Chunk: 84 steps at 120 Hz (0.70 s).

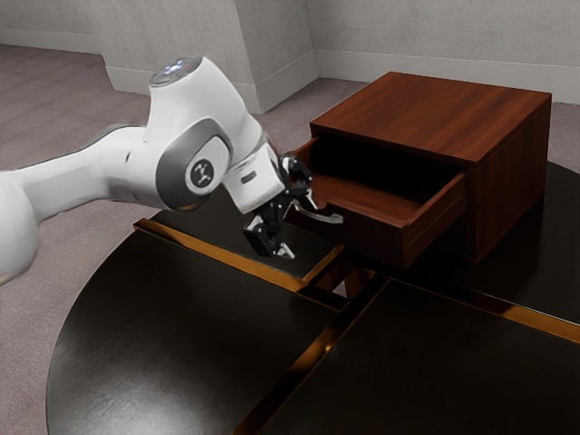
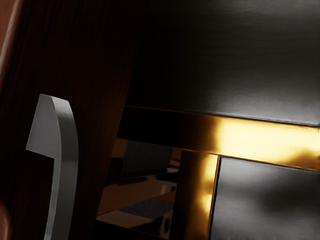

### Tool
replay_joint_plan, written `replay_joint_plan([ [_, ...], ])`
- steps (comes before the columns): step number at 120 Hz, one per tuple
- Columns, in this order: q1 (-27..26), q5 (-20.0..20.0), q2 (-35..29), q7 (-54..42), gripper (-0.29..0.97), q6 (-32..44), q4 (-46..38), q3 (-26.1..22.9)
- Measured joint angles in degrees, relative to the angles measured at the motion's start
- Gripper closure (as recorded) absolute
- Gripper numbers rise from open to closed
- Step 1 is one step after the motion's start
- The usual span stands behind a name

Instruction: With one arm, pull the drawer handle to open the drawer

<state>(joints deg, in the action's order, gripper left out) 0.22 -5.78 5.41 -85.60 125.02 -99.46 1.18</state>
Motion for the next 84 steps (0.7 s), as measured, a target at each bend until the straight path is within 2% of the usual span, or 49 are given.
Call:
replay_joint_plan([
  [24,0.06,0.06,-2.30,0.34,-0.01,1.32,-3.81,-0.03],
  [39,0.16,0.05,-4.21,0.51,0.05,1.87,-5.71,-0.04],
  [58,0.22,0.09,-5.14,0.67,0.05,2.67,-6.74,-0.14],
  [66,0.63,0.04,-9.90,0.70,0.03,3.14,-3.59,-0.58],
  [75,0.99,0.25,-17.70,1.43,0.02,1.65,-1.66,-4.22],
  [84,0.09,3.31,-20.26,6.26,0.01,-6.16,4.05,-11.35],
])
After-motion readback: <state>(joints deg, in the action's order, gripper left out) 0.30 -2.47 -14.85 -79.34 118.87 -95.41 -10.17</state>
